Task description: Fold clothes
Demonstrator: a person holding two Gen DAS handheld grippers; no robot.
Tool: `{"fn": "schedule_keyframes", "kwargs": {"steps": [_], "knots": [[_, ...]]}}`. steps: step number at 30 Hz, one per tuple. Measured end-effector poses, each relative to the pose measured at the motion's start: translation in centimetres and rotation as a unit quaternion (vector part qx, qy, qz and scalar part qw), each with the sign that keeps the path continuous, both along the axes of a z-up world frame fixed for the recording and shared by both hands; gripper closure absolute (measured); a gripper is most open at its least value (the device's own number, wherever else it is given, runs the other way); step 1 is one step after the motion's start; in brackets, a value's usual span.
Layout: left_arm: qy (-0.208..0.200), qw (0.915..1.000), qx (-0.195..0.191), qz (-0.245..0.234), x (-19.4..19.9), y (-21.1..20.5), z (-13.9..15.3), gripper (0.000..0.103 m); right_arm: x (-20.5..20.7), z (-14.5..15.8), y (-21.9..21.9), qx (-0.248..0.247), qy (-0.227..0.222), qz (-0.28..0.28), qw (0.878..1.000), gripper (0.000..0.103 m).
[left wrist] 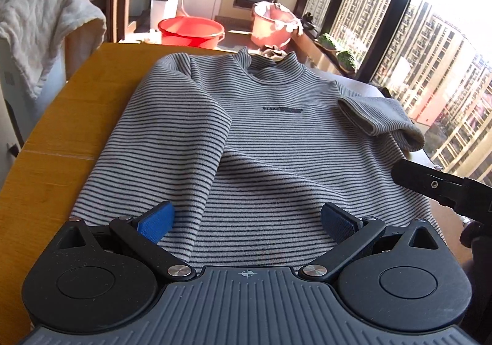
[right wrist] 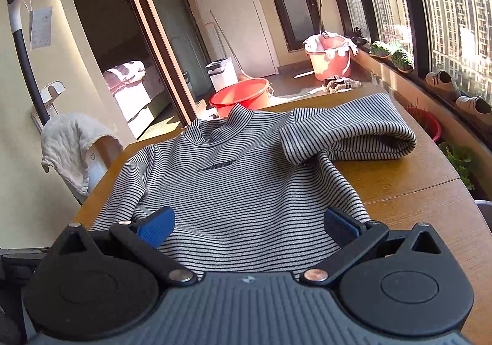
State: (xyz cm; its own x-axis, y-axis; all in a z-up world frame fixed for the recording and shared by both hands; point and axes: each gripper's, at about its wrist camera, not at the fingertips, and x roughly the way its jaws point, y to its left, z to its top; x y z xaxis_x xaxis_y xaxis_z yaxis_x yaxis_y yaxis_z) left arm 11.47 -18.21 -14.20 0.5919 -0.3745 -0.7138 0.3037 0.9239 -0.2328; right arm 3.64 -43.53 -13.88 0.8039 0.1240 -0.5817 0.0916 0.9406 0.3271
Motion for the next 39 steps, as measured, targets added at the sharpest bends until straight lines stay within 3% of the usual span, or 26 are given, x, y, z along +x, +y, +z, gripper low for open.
{"fn": "schedule_keyframes", "kwargs": {"steps": [3,5,9,14,18,20,22,23,27,30,33,35,39], "knots": [[-0.005,0.9999,-0.004,-0.009,0.0,0.4,-0.2,0.0,1.7,-1.8,-1.0,0.045,0.055,-0.004,0.997,0.0],[-0.013,0.9996,-0.006,-0.026,-0.5,0.9,-0.5,0.0,1.2,-2.2,-1.0,0.045,0.046,0.003,0.998,0.0],[-0.012,0.9986,-0.021,-0.046,-2.0,2.5,-0.6,0.0,-1.4,-2.6,0.0,0.005,0.044,0.028,0.999,0.0],[0.014,0.9961,-0.069,-0.054,-4.7,4.8,-0.4,0.0,-6.4,-2.6,2.7,-0.084,0.07,0.063,0.992,0.0],[-0.008,0.9983,-0.035,-0.047,-5.8,3.8,-0.5,0.0,-7.4,-2.7,4.8,-0.154,0.082,0.087,0.981,0.0],[-0.012,0.9992,-0.021,-0.032,-5.9,2.9,-0.2,0.0,-6.7,-2.1,4.3,-0.144,0.089,0.103,0.98,0.0],[-0.005,0.9992,-0.029,-0.027,-6.2,2.0,0.5,0.0,-6.6,-1.0,3.4,-0.148,0.063,0.108,0.981,0.0],[-0.002,0.9985,-0.043,-0.034,-6.6,1.6,1.0,0.0,-6.6,-0.3,3.1,-0.176,0.046,0.098,0.978,0.0],[0.021,0.9931,-0.077,-0.085,-7.8,-0.4,2.3,0.0,-5.6,2.0,2.7,-0.328,-0.019,0.066,0.942,0.0],[0.027,0.9905,-0.076,-0.111,-9.1,-1.3,2.0,0.0,-2.8,2.5,2.6,-0.422,-0.035,0.075,0.903,0.004],[0.04,0.9906,-0.077,-0.105,-8.7,-1.0,0.8,0.0,0.1,1.3,3.6,-0.473,-0.008,0.106,0.874,0.034],[0.058,0.9902,-0.084,-0.095,-8.2,-0.6,0.0,0.0,1.5,0.3,4.5,-0.495,0.002,0.124,0.86,0.037],[0.068,0.9876,-0.104,-0.096,-7.9,0.4,-0.7,0.0,3.2,-2.4,6.0,-0.571,-0.004,0.133,0.81,0.035]]}}
